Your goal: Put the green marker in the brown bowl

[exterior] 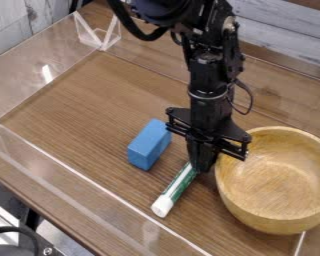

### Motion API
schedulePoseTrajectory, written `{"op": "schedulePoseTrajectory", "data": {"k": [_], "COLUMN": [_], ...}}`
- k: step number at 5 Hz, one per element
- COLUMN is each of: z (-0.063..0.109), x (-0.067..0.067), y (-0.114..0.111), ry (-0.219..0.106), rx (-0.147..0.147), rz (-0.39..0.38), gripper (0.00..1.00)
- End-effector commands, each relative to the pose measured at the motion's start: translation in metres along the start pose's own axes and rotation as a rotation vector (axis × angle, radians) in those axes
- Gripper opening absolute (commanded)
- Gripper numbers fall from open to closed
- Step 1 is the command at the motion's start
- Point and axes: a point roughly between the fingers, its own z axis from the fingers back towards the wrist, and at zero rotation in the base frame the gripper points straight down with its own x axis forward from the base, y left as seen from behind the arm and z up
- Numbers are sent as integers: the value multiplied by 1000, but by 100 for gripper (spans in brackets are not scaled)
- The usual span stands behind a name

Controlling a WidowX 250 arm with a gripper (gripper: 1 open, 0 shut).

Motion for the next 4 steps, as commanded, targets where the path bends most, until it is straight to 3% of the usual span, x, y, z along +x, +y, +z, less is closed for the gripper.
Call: {"op": "schedulePoseTrajectory", "data": {"k": [1,4], "z": [19,20], "x": [12,15], "y": [-1,7], "ry": [-78,-78], "rx": [-11,-13], "rz": [-17,-55], "gripper": [0,0]}}
